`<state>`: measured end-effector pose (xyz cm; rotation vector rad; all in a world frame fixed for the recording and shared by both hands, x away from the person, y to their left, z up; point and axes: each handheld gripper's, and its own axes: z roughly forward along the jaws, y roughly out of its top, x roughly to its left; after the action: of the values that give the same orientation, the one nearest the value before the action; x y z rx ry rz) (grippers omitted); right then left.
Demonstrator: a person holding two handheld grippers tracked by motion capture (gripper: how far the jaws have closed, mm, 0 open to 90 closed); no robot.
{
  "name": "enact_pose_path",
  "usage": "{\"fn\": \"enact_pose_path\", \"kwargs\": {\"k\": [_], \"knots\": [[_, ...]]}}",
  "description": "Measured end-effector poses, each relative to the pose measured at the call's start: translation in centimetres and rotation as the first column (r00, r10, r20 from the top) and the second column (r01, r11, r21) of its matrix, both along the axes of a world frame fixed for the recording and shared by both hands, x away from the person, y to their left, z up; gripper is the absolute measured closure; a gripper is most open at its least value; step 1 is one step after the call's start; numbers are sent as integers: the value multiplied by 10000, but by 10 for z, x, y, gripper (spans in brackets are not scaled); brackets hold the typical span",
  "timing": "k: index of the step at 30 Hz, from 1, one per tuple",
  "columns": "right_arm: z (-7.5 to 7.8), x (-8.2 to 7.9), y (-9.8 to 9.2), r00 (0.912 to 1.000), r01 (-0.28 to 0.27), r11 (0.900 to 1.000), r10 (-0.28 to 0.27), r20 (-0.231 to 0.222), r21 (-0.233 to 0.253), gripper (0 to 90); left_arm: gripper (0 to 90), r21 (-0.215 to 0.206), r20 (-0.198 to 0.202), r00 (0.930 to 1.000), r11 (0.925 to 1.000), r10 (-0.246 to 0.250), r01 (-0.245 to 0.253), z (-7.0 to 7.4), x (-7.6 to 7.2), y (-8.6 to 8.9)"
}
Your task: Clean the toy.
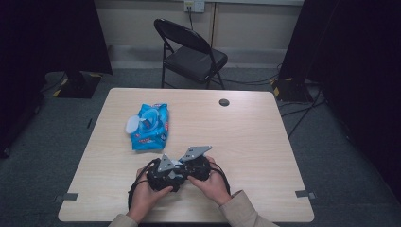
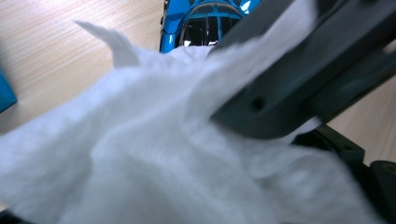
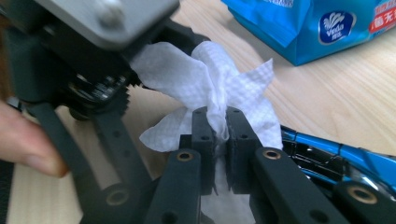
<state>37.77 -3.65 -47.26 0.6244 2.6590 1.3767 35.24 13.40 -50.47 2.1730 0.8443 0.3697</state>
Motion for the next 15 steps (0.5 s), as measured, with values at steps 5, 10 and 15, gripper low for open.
{"fn": "enact_pose_path", "kwargs": {"k": [5,10,15], "knots": [[-2,5,-2,9994,227,9996,-222,-272,185,848,241,15,-1,10000,10000,-4,4,0,0,0],[-2,10,-7,9984,546,9984,-544,-134,152,848,241,-35,-51,10000,10000,23,-24,0,0,0],[-3,13,-10,9972,750,9969,-748,-83,230,847,241,-22,-29,10000,10000,0,0,0,0,0]]}}
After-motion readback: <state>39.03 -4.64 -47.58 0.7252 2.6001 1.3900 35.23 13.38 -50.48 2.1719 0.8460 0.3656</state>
